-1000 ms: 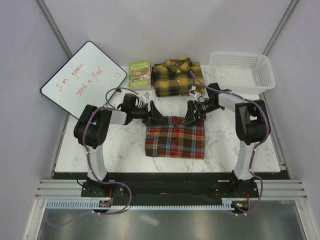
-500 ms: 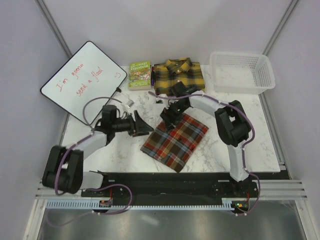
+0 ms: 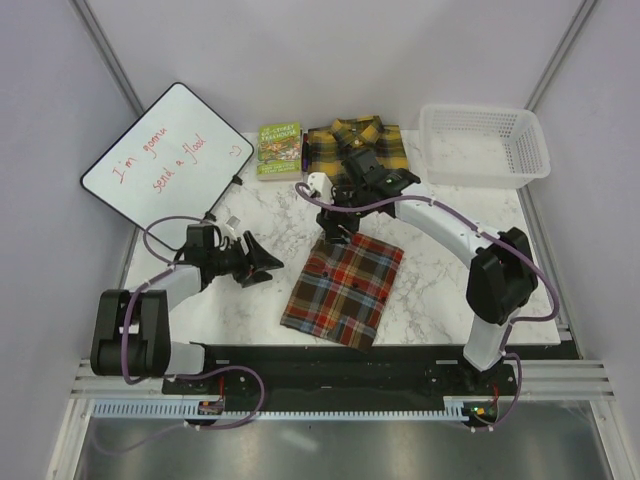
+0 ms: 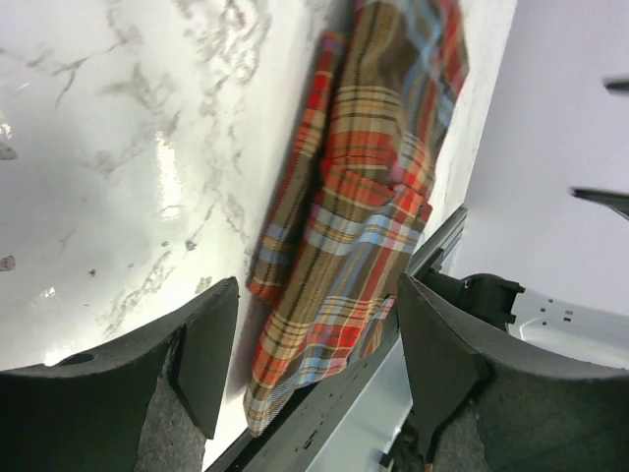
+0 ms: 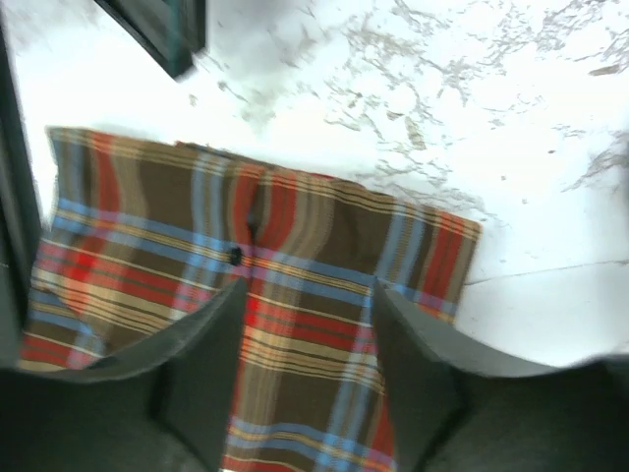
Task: Fold and stack the long sleeve shirts
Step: Fold the shirt
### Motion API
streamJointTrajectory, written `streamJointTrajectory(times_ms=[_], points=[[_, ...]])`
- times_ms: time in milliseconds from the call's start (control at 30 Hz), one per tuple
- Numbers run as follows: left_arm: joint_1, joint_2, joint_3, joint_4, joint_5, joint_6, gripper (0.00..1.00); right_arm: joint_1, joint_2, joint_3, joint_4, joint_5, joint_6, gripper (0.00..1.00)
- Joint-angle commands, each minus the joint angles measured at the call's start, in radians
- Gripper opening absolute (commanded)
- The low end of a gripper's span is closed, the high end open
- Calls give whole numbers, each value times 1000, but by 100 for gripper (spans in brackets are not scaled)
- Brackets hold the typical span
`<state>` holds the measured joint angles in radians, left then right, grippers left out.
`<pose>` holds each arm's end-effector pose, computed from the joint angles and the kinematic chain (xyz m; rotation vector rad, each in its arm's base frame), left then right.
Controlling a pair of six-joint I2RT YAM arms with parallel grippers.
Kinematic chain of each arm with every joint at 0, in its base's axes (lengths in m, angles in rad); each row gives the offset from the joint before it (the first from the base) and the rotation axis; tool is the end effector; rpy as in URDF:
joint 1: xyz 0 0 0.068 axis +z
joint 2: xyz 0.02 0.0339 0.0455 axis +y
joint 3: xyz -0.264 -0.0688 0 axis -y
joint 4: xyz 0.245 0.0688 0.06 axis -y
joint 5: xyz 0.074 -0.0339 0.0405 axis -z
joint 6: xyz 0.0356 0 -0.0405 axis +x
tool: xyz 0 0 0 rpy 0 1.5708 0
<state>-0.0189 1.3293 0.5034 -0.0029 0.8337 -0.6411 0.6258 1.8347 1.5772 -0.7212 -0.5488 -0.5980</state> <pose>0.2327 -0.0308 0.1582 -0.3401 2.4045 -1.3042 0.3128 0.2490 0.2774 -1.5938 1.9017 0.7063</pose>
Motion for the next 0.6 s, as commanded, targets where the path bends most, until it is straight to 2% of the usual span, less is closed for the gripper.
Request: streamJointTrajectory(times_ms=[0,67,267,367,500,567], points=[[-7,60,4,99,-25,23,72,37,-2,-22,-14,-37,154,53],[-7,62,-5,130,-15,8,72,48,24,-54,-7,-51,231,45],[5,2,-20,116,-28,-9,72,101,136,-114,-12,-22,222,41],[7,-18,-43,109,-35,-12,73,103,179,-143,-52,18,140,40],[2,-5,-86,141,-30,-25,74,95,155,-230,-127,88,-137,38],[-15,5,-133,210,-9,-41,76,95,118,-279,-197,110,-259,43]])
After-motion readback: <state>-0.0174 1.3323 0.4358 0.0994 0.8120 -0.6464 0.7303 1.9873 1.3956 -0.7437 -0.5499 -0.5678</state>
